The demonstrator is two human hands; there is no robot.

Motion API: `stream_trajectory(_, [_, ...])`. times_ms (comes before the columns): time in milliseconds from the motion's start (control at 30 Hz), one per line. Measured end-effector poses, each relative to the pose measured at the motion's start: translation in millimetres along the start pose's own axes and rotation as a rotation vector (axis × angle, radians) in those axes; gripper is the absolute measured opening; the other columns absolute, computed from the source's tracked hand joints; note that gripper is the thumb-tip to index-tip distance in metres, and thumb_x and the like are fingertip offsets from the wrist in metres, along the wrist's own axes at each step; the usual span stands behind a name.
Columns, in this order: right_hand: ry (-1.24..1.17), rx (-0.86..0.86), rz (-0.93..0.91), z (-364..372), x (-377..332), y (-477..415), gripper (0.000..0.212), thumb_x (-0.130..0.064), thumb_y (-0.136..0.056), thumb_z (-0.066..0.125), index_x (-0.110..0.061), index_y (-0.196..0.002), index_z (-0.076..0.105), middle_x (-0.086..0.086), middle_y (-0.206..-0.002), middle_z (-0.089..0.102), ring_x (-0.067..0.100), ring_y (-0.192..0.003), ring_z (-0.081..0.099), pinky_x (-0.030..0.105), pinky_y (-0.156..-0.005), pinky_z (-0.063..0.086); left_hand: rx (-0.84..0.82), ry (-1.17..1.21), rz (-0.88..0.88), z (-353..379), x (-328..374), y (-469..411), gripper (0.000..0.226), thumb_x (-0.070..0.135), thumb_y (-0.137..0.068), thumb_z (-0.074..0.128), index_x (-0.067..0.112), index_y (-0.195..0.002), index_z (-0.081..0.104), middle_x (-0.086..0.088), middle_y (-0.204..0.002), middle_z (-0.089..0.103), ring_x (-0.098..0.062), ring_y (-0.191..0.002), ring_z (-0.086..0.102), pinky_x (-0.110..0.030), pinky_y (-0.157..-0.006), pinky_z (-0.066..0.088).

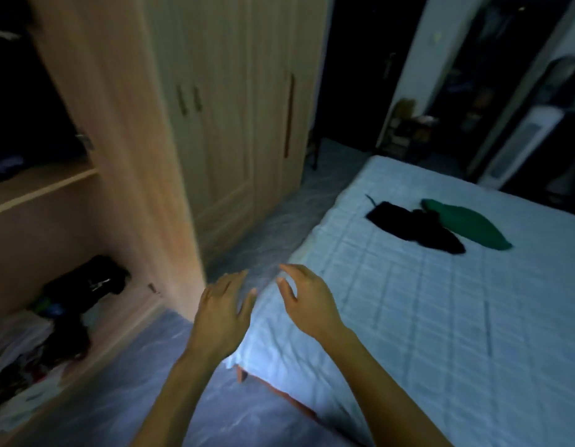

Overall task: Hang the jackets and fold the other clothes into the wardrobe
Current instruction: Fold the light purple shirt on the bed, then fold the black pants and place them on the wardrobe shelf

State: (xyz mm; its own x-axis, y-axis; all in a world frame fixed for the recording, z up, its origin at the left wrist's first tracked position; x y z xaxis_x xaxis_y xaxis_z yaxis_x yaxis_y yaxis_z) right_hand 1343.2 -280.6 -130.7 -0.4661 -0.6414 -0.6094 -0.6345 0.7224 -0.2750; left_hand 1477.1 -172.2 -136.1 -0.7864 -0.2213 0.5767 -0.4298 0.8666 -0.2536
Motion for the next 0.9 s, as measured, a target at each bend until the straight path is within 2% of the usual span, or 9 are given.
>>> stream_trajectory(100, [0.024,0.061,0.096,-69.3,73.1,50.7,0.038,-0.035,-0.098,0.045,-0.014,-0.126,0.058,0.005,-0.124,0.062,0.018,-0.111,0.058,0.024,-0.095,0.041,-0.080,0.068,0.078,65.7,78.7,0.8,0.062,0.057,-0.091,0.032,0.013,-0.128,0.056,-0.004,-0.127,0.060,-0.023,-0.115,0.055,-0.038,-0.100,0.042])
stream_trajectory(233, [0.091,0.188,0.224,-169.8,165.9,114.1,0.035,-0.032,-0.098,0.048,-0.015,-0.127,0.059,0.003,-0.127,0.061,0.018,-0.115,0.056,0.024,-0.098,0.038,-0.175,0.138,0.155,144.0,185.1,6.4,0.068,0.062,-0.089,0.030,0.013,-0.130,0.054,-0.005,-0.130,0.058,-0.022,-0.120,0.053,-0.044,-0.105,0.039])
stream_trajectory(433, [0.082,0.285,0.365,-266.8,250.3,161.0,0.036,-0.036,-0.098,0.045,-0.019,-0.128,0.058,-0.002,-0.129,0.059,0.013,-0.117,0.054,0.019,-0.097,0.035,-0.314,0.115,0.256,212.9,295.9,-5.6,0.070,0.065,-0.088,0.025,0.020,-0.138,0.044,0.003,-0.140,0.049,-0.015,-0.130,0.043,-0.041,-0.112,0.029])
stream_trajectory(633, [0.061,0.290,0.425,-284.7,306.3,155.1,0.037,-0.038,-0.098,0.043,-0.022,-0.130,0.055,-0.006,-0.130,0.057,0.010,-0.120,0.051,0.021,-0.102,0.035,-0.372,0.085,0.311,260.9,333.4,-43.7,0.070,0.065,-0.087,0.025,0.022,-0.138,0.043,0.005,-0.140,0.048,-0.012,-0.129,0.042,-0.037,-0.112,0.029])
stream_trajectory(767, [0.109,0.250,0.441,-291.4,341.1,121.6,0.037,-0.037,-0.098,0.045,-0.022,-0.130,0.055,-0.006,-0.130,0.057,0.009,-0.119,0.051,0.016,-0.099,0.033,-0.408,0.091,0.338,296.5,341.3,-91.0,0.073,0.068,-0.086,0.022,0.023,-0.140,0.041,0.005,-0.141,0.046,-0.011,-0.130,0.040,-0.034,-0.112,0.027])
stream_trajectory(900, [0.165,0.205,0.460,-303.4,376.1,68.5,0.037,-0.037,-0.098,0.045,-0.021,-0.130,0.055,-0.004,-0.130,0.058,0.011,-0.118,0.053,0.022,-0.099,0.037,-0.425,0.129,0.337,331.8,348.8,-157.9,0.056,0.051,-0.094,0.036,0.020,-0.141,0.040,0.002,-0.143,0.044,-0.014,-0.133,0.038,-0.035,-0.113,0.025])
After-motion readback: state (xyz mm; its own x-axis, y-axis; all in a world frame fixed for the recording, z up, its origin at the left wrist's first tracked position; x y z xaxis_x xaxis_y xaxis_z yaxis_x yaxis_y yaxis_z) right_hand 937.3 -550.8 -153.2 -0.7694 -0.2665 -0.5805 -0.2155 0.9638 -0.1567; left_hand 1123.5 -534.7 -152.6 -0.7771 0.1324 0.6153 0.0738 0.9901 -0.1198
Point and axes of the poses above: each hand's wrist, its own y-axis away from the middle knuckle, its own z-axis out of the palm, x = y × z, the point moved 3 cm from there along -y, towards the middle knuckle
